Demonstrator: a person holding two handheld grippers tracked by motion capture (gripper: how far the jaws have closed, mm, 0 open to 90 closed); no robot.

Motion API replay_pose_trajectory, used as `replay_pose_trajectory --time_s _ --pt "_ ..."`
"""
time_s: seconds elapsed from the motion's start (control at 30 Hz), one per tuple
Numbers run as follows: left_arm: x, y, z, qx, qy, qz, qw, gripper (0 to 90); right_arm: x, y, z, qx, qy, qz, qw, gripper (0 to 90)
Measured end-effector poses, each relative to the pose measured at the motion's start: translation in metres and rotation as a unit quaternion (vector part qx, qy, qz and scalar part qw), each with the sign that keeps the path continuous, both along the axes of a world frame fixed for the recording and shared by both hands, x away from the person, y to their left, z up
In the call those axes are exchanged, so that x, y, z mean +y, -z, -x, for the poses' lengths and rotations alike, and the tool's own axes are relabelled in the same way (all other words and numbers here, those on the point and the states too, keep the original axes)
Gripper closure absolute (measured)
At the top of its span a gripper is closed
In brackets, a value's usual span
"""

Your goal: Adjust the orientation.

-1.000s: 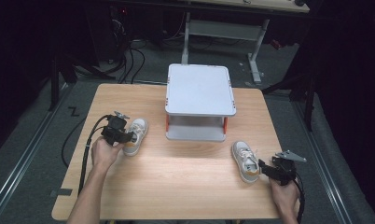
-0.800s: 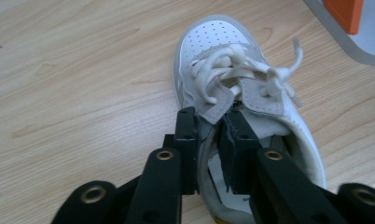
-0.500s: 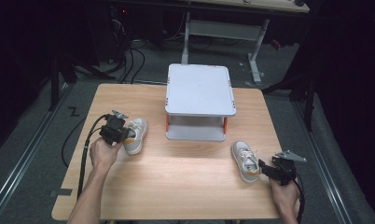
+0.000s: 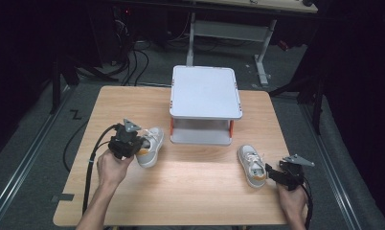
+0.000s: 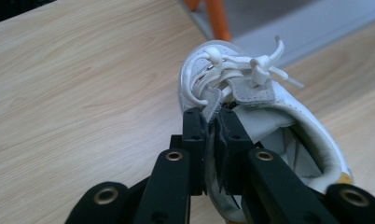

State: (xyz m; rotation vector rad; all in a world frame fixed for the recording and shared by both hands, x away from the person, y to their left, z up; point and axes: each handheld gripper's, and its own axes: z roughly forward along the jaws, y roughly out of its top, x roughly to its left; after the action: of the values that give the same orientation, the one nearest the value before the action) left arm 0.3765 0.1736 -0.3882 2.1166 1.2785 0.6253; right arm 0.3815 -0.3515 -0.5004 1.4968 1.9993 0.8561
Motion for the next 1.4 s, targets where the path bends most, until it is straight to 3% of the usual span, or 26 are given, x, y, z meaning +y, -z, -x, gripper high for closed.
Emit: replay_pose_trajectory --time_s 0.13,0.23,0.4,0.63,0.8,0.93,1.13,1.27,1.4 --pt "-0.022 -0.001 0.008 -0.001 0.026 -0.005 0.9997 83.1 0.0 0.0 0.0 0.0 0.0 0.0 1.0 36.6" --pt "-0.04 0.005 0.01 0.002 0.043 -0.01 0.999 83.0 0.0 0.0 0.0 0.0 -0.001 0.001 1.0 36.6" --pt "-0.056 0.017 0.01 0.008 0.051 -0.002 0.9987 82.9 0.0 0.0 0.0 0.0 -0.001 0.001 1.0 36.6" --pt "-0.089 0.027 0.008 0.01 0.064 -0.025 0.9976 83.0 0.0 0.0 0.0 0.0 -0.001 0.001 1.0 36.5" --pt "-0.107 0.033 0.004 0.003 0.053 -0.039 0.9979 83.0 0.0 0.0 0.0 0.0 -0.001 0.001 1.0 36.4" --pt "-0.113 0.036 0.005 -0.004 0.05 -0.044 0.9977 82.9 0.0 0.0 0.0 0.0 -0.002 0.001 1.0 36.4" --pt "-0.121 0.044 0.007 0.005 0.059 -0.047 0.9971 80.1 0.0 0.0 0.0 -0.001 -0.002 0.001 1.0 36.3" --pt "-0.12 0.046 0.009 0.02 0.066 -0.021 0.9974 75.5 0.0 0.0 0.0 -0.001 -0.003 0.001 1.0 36.3" --pt "-0.118 0.049 0.01 0.024 0.069 -0.009 0.9973 72.4 0.0 0.0 0.0 -0.001 -0.003 0.001 1.0 36.3"
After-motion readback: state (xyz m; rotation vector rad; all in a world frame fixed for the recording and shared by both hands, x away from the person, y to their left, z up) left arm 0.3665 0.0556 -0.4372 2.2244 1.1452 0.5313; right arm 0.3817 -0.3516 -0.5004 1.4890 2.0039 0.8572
